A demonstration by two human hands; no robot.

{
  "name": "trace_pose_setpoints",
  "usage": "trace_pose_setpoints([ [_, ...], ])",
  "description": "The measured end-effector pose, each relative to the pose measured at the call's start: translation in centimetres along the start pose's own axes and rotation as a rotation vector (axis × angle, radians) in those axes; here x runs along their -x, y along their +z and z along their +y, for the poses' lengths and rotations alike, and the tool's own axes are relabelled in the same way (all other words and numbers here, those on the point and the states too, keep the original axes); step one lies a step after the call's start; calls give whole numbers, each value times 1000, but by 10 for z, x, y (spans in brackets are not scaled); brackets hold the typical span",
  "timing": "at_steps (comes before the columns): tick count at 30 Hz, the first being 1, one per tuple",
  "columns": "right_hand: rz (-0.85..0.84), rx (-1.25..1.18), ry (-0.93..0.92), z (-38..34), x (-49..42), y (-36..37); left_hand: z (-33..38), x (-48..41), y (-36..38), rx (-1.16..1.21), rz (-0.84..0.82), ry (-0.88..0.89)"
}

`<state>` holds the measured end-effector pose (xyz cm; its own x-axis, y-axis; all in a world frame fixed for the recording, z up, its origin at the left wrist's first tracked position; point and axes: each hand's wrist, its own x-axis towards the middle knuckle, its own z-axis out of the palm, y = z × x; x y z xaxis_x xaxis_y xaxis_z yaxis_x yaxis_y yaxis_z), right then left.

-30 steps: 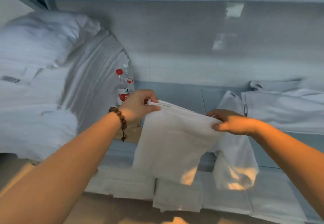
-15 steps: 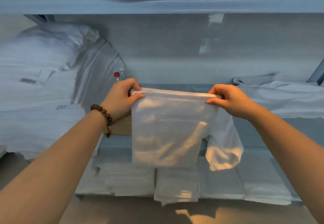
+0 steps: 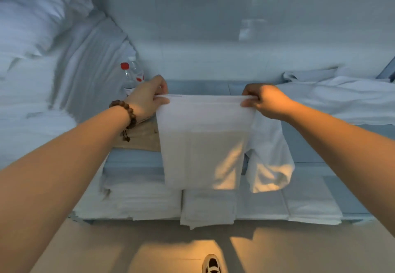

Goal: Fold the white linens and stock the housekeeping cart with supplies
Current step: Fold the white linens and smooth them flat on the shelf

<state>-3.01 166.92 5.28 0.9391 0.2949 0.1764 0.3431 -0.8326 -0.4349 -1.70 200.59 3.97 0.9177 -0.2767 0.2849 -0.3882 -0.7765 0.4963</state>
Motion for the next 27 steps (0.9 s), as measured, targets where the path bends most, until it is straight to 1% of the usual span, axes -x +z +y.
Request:
trace_pose_setpoints([
  [2, 17, -30, 49, 12, -22, 11, -12, -23, 14, -29, 0, -13],
  [5, 42, -60, 47, 40, -61, 35, -37, -63, 46, -51, -4, -29],
  [10, 94, -11, 109, 94, -123, 88, -88, -128, 115, -160, -33, -97],
  [13, 60, 5, 190, 130, -151, 129, -124, -151, 165, -210, -65, -115],
  [18, 6, 83, 232, 175, -188, 194, -171, -173, 227, -268, -106, -151],
  [22, -19, 176, 261, 194, -207, 221, -183, -187, 250, -360, -155, -167],
  [24, -22, 228, 264, 196, -212, 227, -181, -191, 254, -465, -147, -185],
  [25, -11, 254, 265, 194, -212, 228, -177, -190, 255, -515, -134, -197],
  [27, 27, 308, 257, 187, -206, 227, -165, -183, 255, -539, -127, -214],
])
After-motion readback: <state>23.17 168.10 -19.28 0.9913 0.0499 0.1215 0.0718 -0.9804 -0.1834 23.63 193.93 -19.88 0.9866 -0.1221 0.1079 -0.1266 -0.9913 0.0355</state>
